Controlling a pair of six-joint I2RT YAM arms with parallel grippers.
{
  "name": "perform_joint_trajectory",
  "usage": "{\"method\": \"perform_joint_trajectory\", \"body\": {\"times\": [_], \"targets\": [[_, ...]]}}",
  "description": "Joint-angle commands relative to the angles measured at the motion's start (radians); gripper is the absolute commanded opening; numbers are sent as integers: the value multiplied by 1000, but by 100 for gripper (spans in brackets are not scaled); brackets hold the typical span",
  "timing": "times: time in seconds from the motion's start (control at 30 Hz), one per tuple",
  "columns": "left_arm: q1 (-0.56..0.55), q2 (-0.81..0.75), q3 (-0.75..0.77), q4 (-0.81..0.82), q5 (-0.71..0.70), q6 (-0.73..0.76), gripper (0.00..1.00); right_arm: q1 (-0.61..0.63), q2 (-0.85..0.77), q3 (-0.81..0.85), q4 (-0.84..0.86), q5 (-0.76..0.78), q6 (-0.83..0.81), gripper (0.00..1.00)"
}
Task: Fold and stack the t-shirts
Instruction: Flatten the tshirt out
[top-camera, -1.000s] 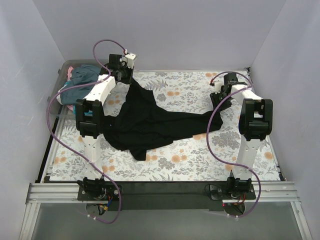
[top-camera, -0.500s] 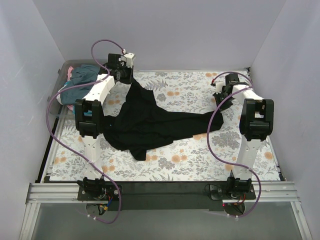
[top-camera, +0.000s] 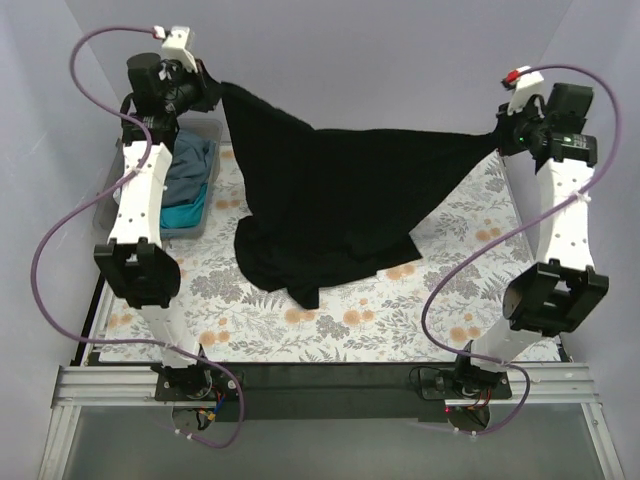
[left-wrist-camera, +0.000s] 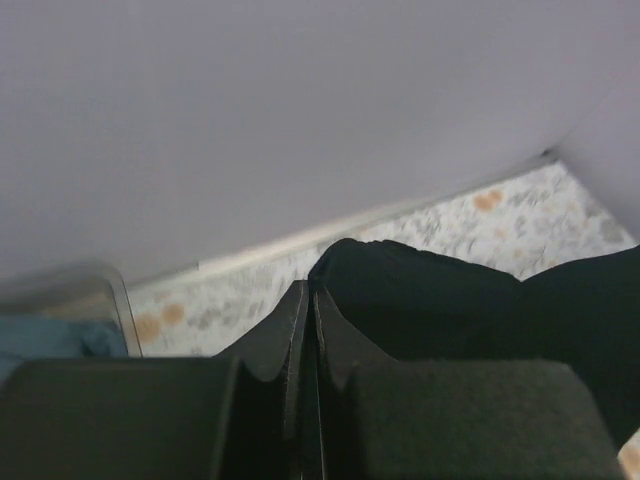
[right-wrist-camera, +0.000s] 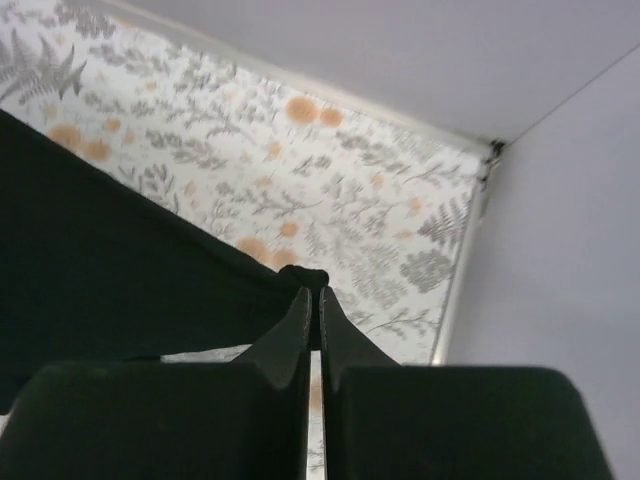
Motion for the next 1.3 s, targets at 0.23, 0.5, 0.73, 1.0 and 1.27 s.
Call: {"method": "perform_joint_trajectory", "body": {"times": [0.23,0.5,0.73,1.0,1.27], "targets": [[-22,-379,-114,409,-148,-34,0,-27,-304,-47,294,18,46,1],[-22,-534,-143,478,-167,-15,0,-28,-456,-41,442,144,71,1],[-22,-768,-249,519,-204,0,0,-30,-708,-122,597,320,51,1],[-22,-969,-280,601,-212,75,0,-28,-862,-129,756,454,-42,1],[-22,-994,-280,563,-302,137,0,-27,-821,-44,815,488,-151,1]]}}
